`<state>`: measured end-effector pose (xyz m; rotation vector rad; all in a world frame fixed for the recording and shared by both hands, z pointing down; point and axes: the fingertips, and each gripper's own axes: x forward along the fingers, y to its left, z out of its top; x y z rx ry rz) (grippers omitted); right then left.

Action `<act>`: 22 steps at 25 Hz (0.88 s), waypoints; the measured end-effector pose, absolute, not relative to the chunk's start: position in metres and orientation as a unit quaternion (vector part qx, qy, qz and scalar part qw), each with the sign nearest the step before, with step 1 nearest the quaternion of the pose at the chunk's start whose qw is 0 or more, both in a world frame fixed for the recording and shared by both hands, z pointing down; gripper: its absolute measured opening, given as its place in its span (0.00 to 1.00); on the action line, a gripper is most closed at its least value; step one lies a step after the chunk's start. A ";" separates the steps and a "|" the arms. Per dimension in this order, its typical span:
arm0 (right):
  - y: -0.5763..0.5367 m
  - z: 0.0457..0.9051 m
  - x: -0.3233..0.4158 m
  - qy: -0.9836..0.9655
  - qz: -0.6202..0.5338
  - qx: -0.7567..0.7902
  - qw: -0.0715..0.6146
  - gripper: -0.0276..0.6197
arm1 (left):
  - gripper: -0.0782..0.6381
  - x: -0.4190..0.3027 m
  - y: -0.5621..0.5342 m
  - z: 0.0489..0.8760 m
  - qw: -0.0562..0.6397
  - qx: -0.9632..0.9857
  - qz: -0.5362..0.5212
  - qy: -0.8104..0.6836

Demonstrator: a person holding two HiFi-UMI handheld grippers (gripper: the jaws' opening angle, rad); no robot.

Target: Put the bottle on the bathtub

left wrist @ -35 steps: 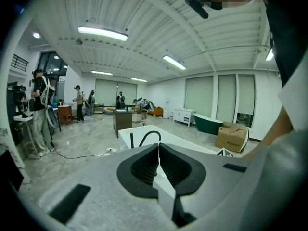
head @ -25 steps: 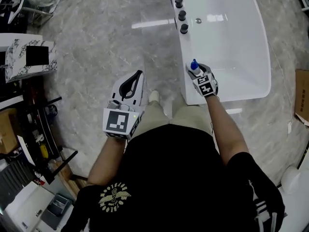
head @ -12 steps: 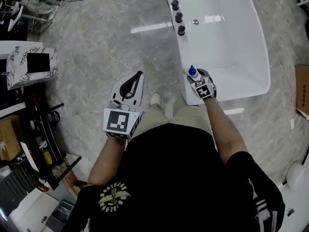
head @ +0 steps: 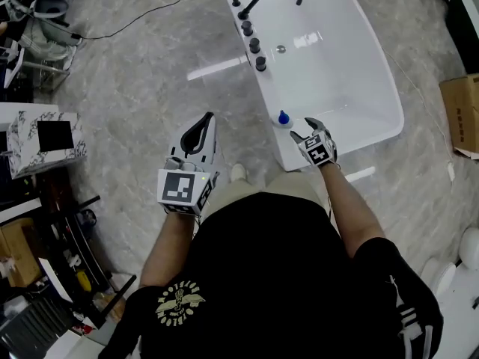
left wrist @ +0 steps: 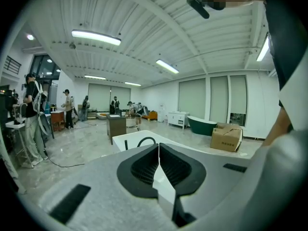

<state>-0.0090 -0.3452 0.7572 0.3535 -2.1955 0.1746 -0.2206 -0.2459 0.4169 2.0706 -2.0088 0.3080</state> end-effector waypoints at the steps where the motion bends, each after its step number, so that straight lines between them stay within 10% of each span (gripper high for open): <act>1: -0.348 0.743 -0.004 -0.889 0.083 0.166 0.420 0.44 | 0.13 -0.219 -0.251 0.415 0.117 0.717 0.100 -0.680; 6: -0.360 0.642 0.025 -0.910 0.123 0.298 0.259 0.43 | 0.12 -0.202 -0.268 0.403 0.108 0.768 0.050 -0.630; 12: -0.343 0.497 0.067 -0.906 0.085 0.407 0.083 0.07 | 0.12 -0.178 -0.290 0.387 0.109 0.820 0.011 -0.562; 22: -0.266 0.388 0.124 -0.855 0.043 0.516 0.034 0.06 | 0.12 -0.118 -0.282 0.382 0.044 0.878 0.063 -0.472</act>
